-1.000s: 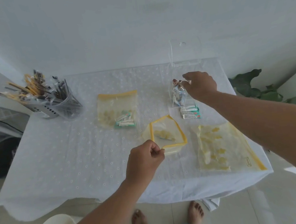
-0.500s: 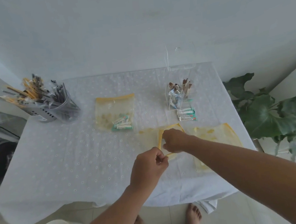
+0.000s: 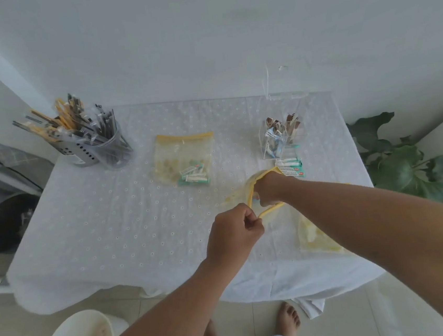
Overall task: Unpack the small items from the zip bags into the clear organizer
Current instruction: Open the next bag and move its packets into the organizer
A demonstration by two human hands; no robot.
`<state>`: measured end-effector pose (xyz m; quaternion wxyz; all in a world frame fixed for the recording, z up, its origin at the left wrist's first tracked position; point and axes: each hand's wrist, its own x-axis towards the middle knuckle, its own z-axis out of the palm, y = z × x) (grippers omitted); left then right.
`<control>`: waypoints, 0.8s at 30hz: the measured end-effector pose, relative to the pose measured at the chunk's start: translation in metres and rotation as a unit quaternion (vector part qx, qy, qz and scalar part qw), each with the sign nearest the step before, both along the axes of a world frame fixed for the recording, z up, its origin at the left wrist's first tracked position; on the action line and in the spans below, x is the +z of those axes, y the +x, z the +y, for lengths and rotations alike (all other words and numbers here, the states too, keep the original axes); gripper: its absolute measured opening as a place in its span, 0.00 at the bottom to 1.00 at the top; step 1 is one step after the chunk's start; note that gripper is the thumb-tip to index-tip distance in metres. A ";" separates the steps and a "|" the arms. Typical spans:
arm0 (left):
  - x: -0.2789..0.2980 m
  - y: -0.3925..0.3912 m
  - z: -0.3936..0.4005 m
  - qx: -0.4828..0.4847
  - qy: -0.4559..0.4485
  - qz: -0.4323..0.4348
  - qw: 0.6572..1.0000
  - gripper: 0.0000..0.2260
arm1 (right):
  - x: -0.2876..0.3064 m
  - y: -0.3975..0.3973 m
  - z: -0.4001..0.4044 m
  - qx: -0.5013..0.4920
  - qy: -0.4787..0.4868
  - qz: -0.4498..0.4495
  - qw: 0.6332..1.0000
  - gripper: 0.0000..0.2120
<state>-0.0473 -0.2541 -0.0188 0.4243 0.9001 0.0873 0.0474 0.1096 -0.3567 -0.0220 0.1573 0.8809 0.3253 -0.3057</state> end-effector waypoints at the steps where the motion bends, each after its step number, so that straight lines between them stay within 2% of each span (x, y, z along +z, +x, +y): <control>1: 0.000 0.000 0.001 0.000 0.002 0.003 1.000 0.06 | -0.006 -0.001 0.000 0.007 -0.003 -0.008 1.000 0.17; 6: -0.006 -0.005 0.004 -0.001 0.001 0.033 0.999 0.06 | -0.034 -0.017 0.001 -0.061 0.020 -0.045 0.997 0.11; 9: -0.011 -0.009 0.006 0.001 0.005 0.043 0.999 0.07 | -0.041 -0.030 -0.001 -0.045 0.041 -0.084 0.995 0.11; 13: -0.016 -0.010 0.017 0.016 0.020 0.048 0.999 0.08 | -0.042 -0.041 -0.009 -0.030 0.152 -0.083 0.984 0.11; 15: -0.017 -0.009 0.025 0.026 0.029 0.052 0.998 0.08 | -0.033 -0.045 -0.015 -0.028 0.234 -0.042 0.971 0.08; 18: -0.018 -0.005 0.039 0.038 0.039 0.065 0.996 0.09 | -0.001 -0.052 -0.029 -0.045 0.380 0.048 0.922 0.04; 20: -0.019 -0.005 0.047 0.043 0.041 0.074 0.995 0.10 | 0.022 -0.047 -0.042 -0.084 0.458 0.071 0.882 0.03; 24: -0.024 -0.012 0.058 0.035 0.044 0.090 0.994 0.09 | 0.046 0.006 -0.065 -0.227 0.563 -0.035 0.794 0.03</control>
